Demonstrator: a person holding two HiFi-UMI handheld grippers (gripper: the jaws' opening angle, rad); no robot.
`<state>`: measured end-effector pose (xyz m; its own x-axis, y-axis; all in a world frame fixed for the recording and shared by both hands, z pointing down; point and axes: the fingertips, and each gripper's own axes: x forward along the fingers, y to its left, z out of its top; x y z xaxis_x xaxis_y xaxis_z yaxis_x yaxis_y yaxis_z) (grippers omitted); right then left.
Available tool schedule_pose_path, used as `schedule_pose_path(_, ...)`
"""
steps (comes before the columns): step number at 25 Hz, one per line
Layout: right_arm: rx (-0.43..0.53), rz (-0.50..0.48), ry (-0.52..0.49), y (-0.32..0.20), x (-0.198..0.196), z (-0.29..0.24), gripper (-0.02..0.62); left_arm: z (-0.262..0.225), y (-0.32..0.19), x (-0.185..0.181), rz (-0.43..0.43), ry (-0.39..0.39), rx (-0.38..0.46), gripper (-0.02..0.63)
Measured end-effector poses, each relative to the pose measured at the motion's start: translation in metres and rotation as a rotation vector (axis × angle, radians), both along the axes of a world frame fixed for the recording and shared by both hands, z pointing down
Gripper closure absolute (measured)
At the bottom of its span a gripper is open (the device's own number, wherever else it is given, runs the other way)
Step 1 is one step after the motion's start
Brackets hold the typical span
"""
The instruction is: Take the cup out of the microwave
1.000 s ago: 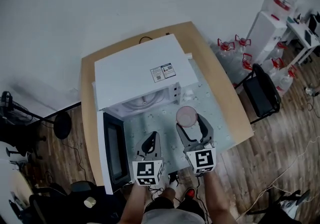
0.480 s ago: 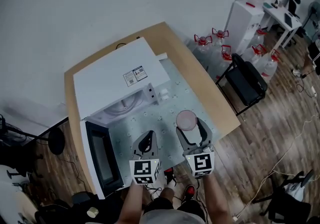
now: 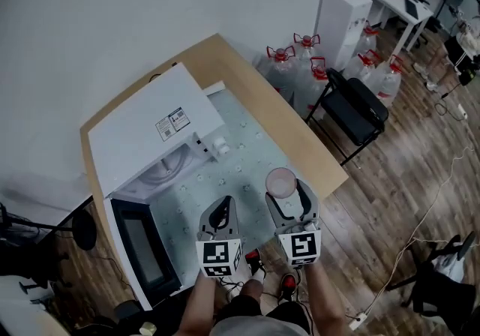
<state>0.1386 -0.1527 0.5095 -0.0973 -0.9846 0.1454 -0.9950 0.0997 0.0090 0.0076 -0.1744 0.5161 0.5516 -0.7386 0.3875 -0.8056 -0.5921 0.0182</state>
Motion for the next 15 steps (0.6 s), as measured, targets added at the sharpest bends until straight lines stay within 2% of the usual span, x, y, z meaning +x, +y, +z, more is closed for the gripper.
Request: schedule_pose_path(15, -0.057, 0.123, -0.015, -0.014, 0.046, 0.062, 0.268, 0.039, -0.024, 0.051, 0.109, -0.017, -0.026, 0.583)
